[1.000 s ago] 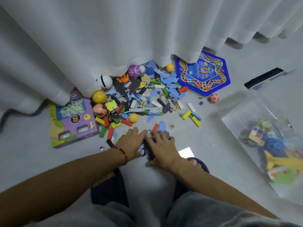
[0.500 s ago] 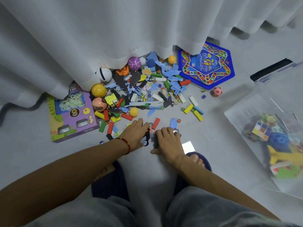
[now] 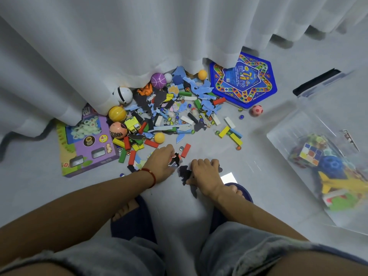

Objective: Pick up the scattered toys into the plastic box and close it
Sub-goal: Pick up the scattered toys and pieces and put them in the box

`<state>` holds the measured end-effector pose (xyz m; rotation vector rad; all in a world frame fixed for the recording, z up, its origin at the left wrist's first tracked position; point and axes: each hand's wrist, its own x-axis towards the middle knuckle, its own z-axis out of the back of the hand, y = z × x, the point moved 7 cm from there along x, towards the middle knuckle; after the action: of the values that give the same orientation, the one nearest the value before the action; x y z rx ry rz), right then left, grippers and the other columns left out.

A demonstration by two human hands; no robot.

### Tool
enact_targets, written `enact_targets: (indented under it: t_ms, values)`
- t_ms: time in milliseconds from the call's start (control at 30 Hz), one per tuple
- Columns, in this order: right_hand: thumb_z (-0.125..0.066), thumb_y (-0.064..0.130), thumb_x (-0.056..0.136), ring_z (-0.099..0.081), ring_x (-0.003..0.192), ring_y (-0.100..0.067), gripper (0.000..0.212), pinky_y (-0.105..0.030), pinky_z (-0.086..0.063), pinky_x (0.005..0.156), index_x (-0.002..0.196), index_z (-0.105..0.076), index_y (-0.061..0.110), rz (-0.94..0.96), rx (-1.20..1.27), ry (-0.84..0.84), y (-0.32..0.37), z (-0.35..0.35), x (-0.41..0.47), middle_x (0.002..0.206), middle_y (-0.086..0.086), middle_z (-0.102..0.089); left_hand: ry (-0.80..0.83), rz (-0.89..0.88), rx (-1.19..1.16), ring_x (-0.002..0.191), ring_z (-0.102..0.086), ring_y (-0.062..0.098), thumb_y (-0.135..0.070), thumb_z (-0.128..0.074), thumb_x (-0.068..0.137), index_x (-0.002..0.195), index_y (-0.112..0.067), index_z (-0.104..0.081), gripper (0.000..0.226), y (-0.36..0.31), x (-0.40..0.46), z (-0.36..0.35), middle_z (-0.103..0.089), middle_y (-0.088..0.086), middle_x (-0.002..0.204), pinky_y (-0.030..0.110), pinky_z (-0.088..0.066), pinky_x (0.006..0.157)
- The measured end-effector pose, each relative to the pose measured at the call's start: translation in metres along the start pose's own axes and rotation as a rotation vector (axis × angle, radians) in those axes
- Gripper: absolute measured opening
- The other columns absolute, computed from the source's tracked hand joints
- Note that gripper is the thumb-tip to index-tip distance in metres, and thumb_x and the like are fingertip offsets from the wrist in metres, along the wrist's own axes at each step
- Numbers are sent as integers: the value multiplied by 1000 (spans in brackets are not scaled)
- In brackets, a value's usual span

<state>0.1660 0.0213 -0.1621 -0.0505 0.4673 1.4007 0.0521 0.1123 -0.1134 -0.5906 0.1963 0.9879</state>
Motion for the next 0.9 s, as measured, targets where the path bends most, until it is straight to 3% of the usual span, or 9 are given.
enact_targets:
  t_ms: [133, 267, 400, 533, 600, 700, 833, 867, 900]
  values:
    - [-58, 43, 98, -54, 91, -24, 27, -42, -31, 93, 100, -55, 15, 82, -124, -7, 8, 3, -5, 97, -5, -66, 2, 69, -79, 80, -50, 17, -26, -75, 80, 100, -20, -43, 38, 0, -5, 4, -53, 0, 91, 22, -31, 56]
    - [-55, 28, 100, -54, 91, -27, 16, -35, -33, 77, 105, -53, 13, 147, -147, -4, 5, -2, -6, 103, -10, -65, 5, 91, -143, 79, -51, 15, -31, -75, 79, 101, -20, -43, 40, -3, -8, 9, -54, 0, 91, 23, -35, 58]
    - [-51, 29, 101, -55, 93, -26, 18, -37, -47, 76, 112, -51, 14, 111, 59, -87, -7, 32, -11, 106, -10, -62, -27, 116, -316, 69, -48, 3, -27, -78, 76, 102, -17, -46, 42, -27, -7, 31, -54, -5, 84, 18, -36, 53]
    - [-56, 37, 98, -55, 82, -23, 21, -37, -47, 70, 102, -53, 16, -192, 452, -240, -60, 96, -39, 90, -3, -61, -110, 75, -576, 80, -65, 18, -25, -80, 70, 105, -18, -54, 43, -74, 2, 82, -67, 2, 89, 33, -55, 67]
    - [-61, 34, 96, -57, 77, -20, 19, -33, -42, 65, 103, -56, 17, -321, 670, -406, -91, 140, -69, 84, 0, -62, -16, -12, -678, 71, -67, 23, -18, -79, 74, 98, -14, -63, 30, -116, 6, 105, -71, 9, 80, 39, -59, 63]
    - [-63, 34, 94, -64, 72, -20, 13, -32, -49, 60, 104, -59, 26, -457, 846, -684, -142, 213, -127, 79, -1, -67, 232, -131, -766, 59, -63, 24, -3, -74, 78, 96, 3, -66, 21, -200, -1, 127, -68, 16, 73, 29, -52, 50]
    - [-58, 32, 94, -62, 75, -22, 19, -29, -38, 63, 107, -61, 18, -625, 601, -835, -227, 286, -187, 80, -2, -69, 431, -271, -824, 70, -59, 30, -1, -71, 77, 86, -7, -65, 12, -315, -14, 130, -63, 22, 84, 41, -47, 70]
    - [-55, 31, 95, -60, 79, -25, 22, -29, -36, 67, 107, -62, 14, -681, 550, -810, -247, 293, -195, 82, -4, -68, 450, -282, -867, 73, -61, 30, -4, -71, 80, 87, -7, -64, 10, -338, -14, 129, -65, 23, 88, 37, -39, 68]
    - [-52, 31, 96, -58, 81, -27, 25, -29, -35, 69, 105, -63, 11, -733, 515, -766, -265, 296, -200, 84, -6, -66, 454, -281, -938, 75, -64, 30, -6, -71, 83, 93, -2, -64, 13, -358, -15, 129, -67, 24, 92, 39, -55, 77]
